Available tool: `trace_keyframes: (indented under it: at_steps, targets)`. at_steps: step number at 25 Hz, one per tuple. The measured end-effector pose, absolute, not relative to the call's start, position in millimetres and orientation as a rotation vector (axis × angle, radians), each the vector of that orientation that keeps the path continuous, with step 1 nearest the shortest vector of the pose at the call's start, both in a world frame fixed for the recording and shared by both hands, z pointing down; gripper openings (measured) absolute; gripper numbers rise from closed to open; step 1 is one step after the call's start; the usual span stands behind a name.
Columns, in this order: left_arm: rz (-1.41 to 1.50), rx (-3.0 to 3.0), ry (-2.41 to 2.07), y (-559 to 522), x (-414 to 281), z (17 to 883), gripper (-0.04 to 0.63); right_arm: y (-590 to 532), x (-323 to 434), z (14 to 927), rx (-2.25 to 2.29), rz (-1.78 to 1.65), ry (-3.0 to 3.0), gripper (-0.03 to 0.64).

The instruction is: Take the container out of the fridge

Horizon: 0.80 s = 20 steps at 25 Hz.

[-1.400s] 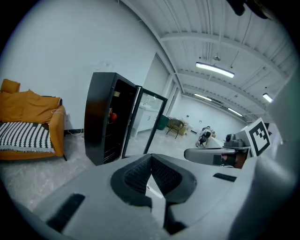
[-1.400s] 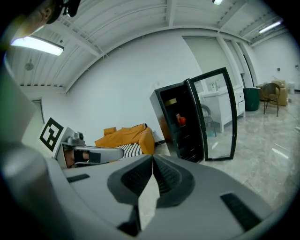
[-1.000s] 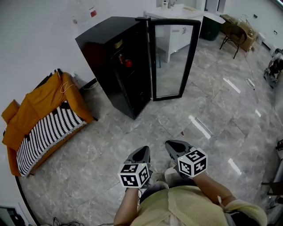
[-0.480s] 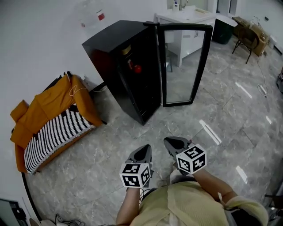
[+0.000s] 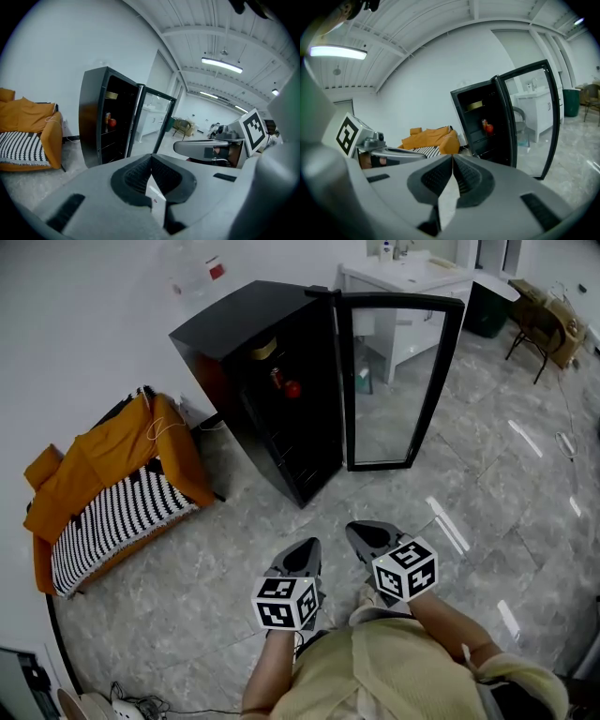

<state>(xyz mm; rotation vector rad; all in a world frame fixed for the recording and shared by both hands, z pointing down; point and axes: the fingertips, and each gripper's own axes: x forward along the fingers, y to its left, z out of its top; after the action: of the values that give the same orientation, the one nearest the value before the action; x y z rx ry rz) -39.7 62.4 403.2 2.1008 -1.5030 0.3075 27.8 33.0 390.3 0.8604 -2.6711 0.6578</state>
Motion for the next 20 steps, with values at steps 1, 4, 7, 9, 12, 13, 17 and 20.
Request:
trace_keyframes:
  at_steps: [1,4,7,9,12,13,17,20]
  targets:
    - [0.308,2.099,-1.506,57.2,-37.3,403.2,0.020,27.5,30.0,390.3,0.854,0.656,-2.672,0.029]
    - [0.312,2.090,-1.522,40.6,-31.8,403.2,0.020,11.9,35.8,390.6,0.829,0.646,-2.674,0.029]
    - [0.315,2.074,-1.550,26.2,-27.4,402.0,0.020,-0.2,42.2,391.4,0.808,0.628,-2.677,0.029]
    - [0.305,2.068,-1.573,16.9,-25.2,399.0,0.020,-8.7,45.1,392.2,0.797,0.618,-2.679,0.029]
    - [0.304,2.060,-1.587,7.3,-23.3,397.7,0.020,-18.0,44.8,395.2,0.777,0.632,-2.678,0.029]
    - [0.307,2.056,-1.586,5.3,-23.4,398.7,0.020,-20.1,43.8,396.4,0.770,0.639,-2.676,0.029]
    - [0.308,2.042,-1.596,-6.1,-28.7,400.4,0.020,-33.3,36.3,400.5,0.752,0.651,-2.671,0.029]
    - [0.306,2.043,-1.616,-15.2,-38.2,401.7,0.020,-41.1,27.4,401.5,0.738,0.639,-2.669,0.029]
